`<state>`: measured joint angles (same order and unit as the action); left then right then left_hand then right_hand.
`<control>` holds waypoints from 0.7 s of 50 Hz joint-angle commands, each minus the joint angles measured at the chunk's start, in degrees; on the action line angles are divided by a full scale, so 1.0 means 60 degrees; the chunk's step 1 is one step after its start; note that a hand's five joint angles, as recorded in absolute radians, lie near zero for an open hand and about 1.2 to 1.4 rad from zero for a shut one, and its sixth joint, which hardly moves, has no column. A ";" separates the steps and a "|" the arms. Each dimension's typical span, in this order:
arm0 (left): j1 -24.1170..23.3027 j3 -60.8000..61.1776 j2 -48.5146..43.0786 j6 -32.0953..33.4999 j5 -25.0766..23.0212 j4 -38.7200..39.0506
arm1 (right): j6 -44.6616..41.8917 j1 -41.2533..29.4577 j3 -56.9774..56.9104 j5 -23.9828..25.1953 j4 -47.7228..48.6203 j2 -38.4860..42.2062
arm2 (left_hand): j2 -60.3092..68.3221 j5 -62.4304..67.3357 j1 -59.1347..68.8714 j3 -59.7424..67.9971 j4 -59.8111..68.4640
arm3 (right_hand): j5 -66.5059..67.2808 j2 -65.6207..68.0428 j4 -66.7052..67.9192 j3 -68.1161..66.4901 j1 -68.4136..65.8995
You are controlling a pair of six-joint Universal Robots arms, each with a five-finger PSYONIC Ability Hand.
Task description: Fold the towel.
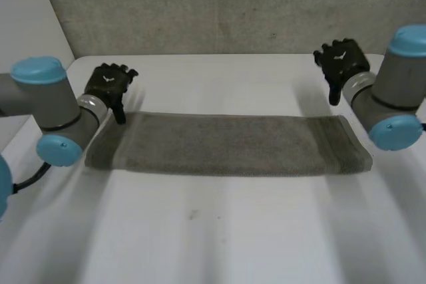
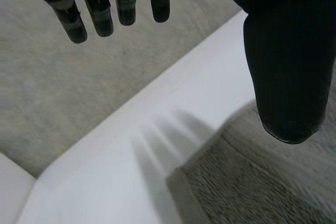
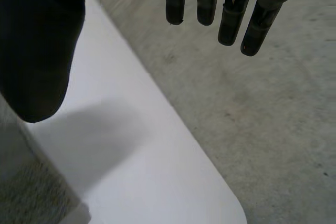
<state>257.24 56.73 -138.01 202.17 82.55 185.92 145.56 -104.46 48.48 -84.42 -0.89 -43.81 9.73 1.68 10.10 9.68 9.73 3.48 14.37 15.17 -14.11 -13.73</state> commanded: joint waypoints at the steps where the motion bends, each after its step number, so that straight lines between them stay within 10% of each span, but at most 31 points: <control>1: 0.0003 0.2053 0.1977 -0.0339 0.0040 0.0083 | 0.0994 0.0154 0.2043 0.0125 -0.0335 -0.1765 | 0.0045 -0.0281 -0.0017 0.0054 0.0045 | -0.0580 -0.0728 -0.0861 0.0685 0.0621; 20: 0.0017 0.5852 0.4370 -0.2040 -0.0048 0.1195 | 0.0891 0.1589 0.7653 0.1560 0.1496 -0.3142 | 0.0045 -0.0281 -0.0017 0.0054 0.0045 | 0.2350 0.2201 0.2069 -0.2245 -0.2308; 28: 0.0003 0.6072 0.4399 -0.2113 -0.0048 0.1284 | 0.0379 0.2263 0.7389 0.1751 0.2024 -0.2000 | 0.0045 -0.0281 -0.0017 0.0054 0.0045 | 0.6162 0.6014 0.5881 -0.6058 -0.6121; 30: 0.0003 0.6101 0.4399 -0.2113 -0.0048 0.1284 | -0.0102 0.2481 0.7156 0.1546 0.2023 -0.1897 | 0.0045 -0.0281 -0.0017 0.0054 0.0045 | 1.1073 1.0925 1.0792 -1.0968 -1.1032; 35: 0.0017 0.6204 0.4457 -0.2113 -0.0048 0.1284 | -0.0689 0.3242 0.7286 0.1298 0.2111 -0.2598 | 0.0045 -0.0281 -0.0017 0.0054 0.0045 | 1.1087 1.0938 1.0806 -1.0982 -1.1045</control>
<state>257.24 93.39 -111.57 189.42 82.27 193.70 145.79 -89.54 92.35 -74.64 11.71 -56.07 9.51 1.63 9.83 9.60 9.60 66.38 75.67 76.90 -75.98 -76.04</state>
